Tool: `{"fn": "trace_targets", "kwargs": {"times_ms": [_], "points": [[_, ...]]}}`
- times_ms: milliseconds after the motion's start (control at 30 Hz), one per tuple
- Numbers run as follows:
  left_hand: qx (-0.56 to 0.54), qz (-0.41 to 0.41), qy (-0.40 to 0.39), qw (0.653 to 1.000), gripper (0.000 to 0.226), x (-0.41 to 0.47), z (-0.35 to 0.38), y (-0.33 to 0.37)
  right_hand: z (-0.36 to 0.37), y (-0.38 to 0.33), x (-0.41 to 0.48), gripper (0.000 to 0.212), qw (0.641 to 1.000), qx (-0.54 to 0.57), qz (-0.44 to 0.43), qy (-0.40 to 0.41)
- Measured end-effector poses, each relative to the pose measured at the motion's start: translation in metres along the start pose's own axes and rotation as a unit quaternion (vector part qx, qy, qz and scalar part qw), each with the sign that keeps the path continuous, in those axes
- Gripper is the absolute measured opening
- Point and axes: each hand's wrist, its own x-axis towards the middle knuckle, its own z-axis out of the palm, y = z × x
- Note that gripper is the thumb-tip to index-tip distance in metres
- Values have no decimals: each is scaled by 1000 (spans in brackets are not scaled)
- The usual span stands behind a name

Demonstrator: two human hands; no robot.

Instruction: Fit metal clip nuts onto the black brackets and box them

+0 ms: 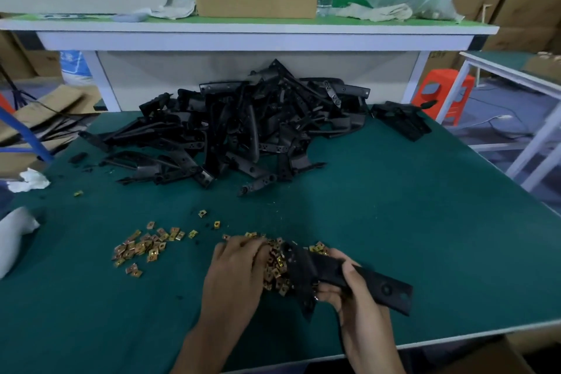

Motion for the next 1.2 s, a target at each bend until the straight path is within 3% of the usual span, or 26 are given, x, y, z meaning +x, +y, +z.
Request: {"fn": "trace_targets", "kwargs": {"times_ms": [100, 267, 500, 667, 767, 867, 933, 1067, 1200], "points": [[105, 14, -12, 994, 34, 11, 9, -14, -2, 3, 1, 38, 1000, -3, 15, 7], [93, 43, 25, 994, 10, 18, 9, -19, 2, 1, 4, 33, 1000, -6, 22, -5], [119, 25, 22, 992, 20, 12, 6, -19, 0, 4, 5, 35, 1000, -20, 9, -13], [140, 35, 30, 989, 10, 15, 5, -17, -1, 5, 6, 37, 1000, -14, 12, -16], [114, 34, 64, 991, 11, 16, 3, -13, -1, 3, 5, 36, 1000, -13, 7, -21], [-25, -40, 40, 998, 23, 10, -3, -6, -1, 4, 6, 36, 1000, -10, 9, -24], [-159, -121, -22, 979, 32, 4, -3, 4, -2, 3, 7, 42, 1000, -6, 17, -21], [-296, -190, -102, 930, 36, -16, 6, 26, -5, 0, 8, 39, 1000, -4, 14, -21], [-524, -281, -122, 794, 31, -28, 11, 32, -10, 5, 7, 36, 999, 13, 8, -35]]}}
